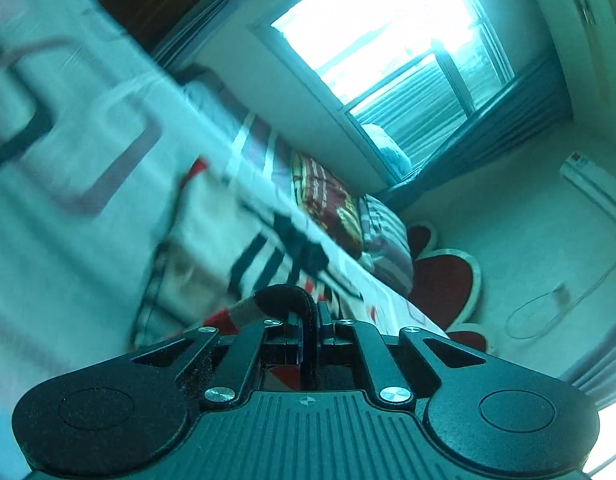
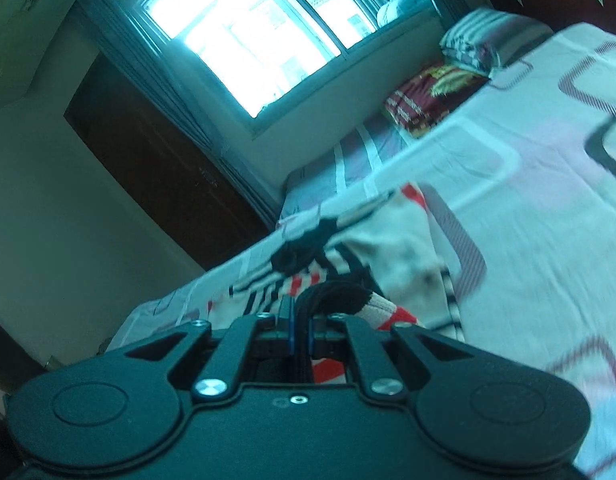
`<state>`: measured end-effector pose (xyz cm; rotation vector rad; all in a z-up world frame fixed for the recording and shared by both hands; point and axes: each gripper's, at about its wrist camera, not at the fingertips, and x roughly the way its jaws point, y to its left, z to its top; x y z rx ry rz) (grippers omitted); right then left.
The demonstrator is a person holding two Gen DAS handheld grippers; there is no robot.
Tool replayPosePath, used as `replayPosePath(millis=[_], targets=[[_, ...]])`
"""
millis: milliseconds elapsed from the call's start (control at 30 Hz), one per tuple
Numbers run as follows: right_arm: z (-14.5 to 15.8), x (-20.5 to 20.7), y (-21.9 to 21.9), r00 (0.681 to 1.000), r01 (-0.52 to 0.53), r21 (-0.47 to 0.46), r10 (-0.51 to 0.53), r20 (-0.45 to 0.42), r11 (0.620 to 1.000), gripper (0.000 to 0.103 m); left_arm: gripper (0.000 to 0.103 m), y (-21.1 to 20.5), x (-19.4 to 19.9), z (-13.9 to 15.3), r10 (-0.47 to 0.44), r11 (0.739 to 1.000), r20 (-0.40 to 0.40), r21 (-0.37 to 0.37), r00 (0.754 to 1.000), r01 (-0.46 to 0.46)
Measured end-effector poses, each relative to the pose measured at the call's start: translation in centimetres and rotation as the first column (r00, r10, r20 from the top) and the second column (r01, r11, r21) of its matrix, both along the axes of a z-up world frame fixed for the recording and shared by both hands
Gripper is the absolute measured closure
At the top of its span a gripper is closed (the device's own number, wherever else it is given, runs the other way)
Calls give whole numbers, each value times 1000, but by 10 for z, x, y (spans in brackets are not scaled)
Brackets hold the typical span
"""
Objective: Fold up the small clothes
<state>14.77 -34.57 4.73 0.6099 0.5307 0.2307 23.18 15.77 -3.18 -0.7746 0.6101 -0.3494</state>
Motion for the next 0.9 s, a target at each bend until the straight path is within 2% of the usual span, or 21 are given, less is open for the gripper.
replayPosePath(millis=[133,300,500,600,733,800,833,900], targets=[[12,59,-8,1000,8,26,-8,-7,1000,97,98,-10,66,21,-9,998,-10,58,1000,10],[-5,138,-24,998,33,76,-29,-59,997,97,98,-29,147,18,-8,995,-40,100,999,12],[-55,212,-40,988,39,144,-16,-154,989,97,98,-46,223,-20,-2,986,-142,165,990,26],[-82,239,-44,981,38,152,-8,-194,988,97,98,-47,249,-45,14,987,-179,160,984,15],[-113,270,-46,975,21,154,14,-222,988,96,97,-49,268,-70,0,991,-158,134,988,22],[-122,278,-46,982,6,150,22,-189,989,89,97,-49,277,-81,4,993,-146,116,989,13],[-124,280,-45,985,16,136,8,-174,991,82,95,-49,280,-86,5,995,-147,97,989,9],[-128,284,-46,989,10,149,13,-150,989,82,60,-51,283,-94,7,996,-134,86,991,5]])
